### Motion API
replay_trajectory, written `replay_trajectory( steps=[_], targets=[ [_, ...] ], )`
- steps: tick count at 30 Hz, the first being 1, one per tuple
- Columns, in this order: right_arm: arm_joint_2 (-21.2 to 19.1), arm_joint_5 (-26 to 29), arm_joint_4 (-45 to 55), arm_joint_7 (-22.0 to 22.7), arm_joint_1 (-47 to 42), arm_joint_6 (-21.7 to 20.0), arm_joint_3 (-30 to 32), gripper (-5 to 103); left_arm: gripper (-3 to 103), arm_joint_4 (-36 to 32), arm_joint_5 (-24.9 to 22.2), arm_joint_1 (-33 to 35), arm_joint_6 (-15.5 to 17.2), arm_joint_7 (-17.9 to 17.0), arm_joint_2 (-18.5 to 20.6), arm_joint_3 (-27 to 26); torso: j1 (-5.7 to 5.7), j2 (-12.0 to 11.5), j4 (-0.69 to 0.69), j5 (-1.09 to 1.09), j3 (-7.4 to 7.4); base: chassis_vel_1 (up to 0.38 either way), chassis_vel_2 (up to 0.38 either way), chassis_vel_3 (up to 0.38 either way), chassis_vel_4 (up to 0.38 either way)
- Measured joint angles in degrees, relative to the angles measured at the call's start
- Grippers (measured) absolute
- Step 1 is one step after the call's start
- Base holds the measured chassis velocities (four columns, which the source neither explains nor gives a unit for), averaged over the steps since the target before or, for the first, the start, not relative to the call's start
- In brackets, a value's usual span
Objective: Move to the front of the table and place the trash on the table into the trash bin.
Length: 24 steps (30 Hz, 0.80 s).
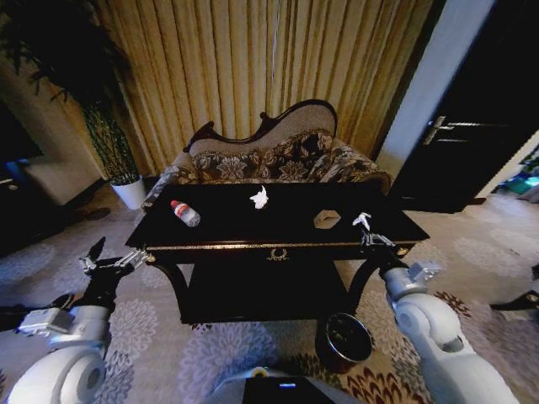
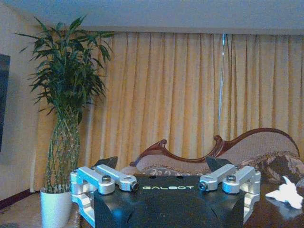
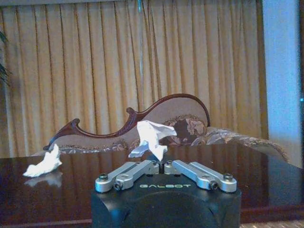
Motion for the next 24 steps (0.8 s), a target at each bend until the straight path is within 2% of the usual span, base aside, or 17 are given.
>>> replay_trajectory(
  steps=[9, 12, 22, 24],
  targets=[
    [0.0, -0.4, -0.6, 0.1, 0.2, 0.1, 0.1, 0, 100, -0.1, 0.0, 0.1, 0.0, 0.0, 0.0, -0.1, 0.0, 0.0, 0.0, 0.0, 0.0, 0.175, -0.174, -0.163, 0.167],
    [0.2, -2.8, -1.8, 0.1, 0.2, 1.8, -0.4, 0, 100, -0.2, 0.0, 0.1, -0.1, -0.1, -0.1, -0.1, -0.01, 0.0, 0.0, 0.0, 0.0, 0.099, -0.121, -0.118, 0.102],
    [2.5, -5.5, -6.9, -1.0, -2.1, 2.6, -1.5, 0, 100, -0.5, 0.0, 0.1, -0.2, -0.2, -0.2, 0.2, 0.02, 0.0, 0.0, 0.0, 0.01, 0.003, -0.007, -0.006, 0.004],
    [3.6, -6.6, -11.6, -1.9, -2.3, 4.6, -2.4, 0, 100, -0.7, 0.1, 0.1, -0.2, -0.2, -0.4, 0.2, 0.02, 0.0, 0.0, 0.0, 0.02, 0.0, 0.0, 0.0, 0.0]
  ],
)
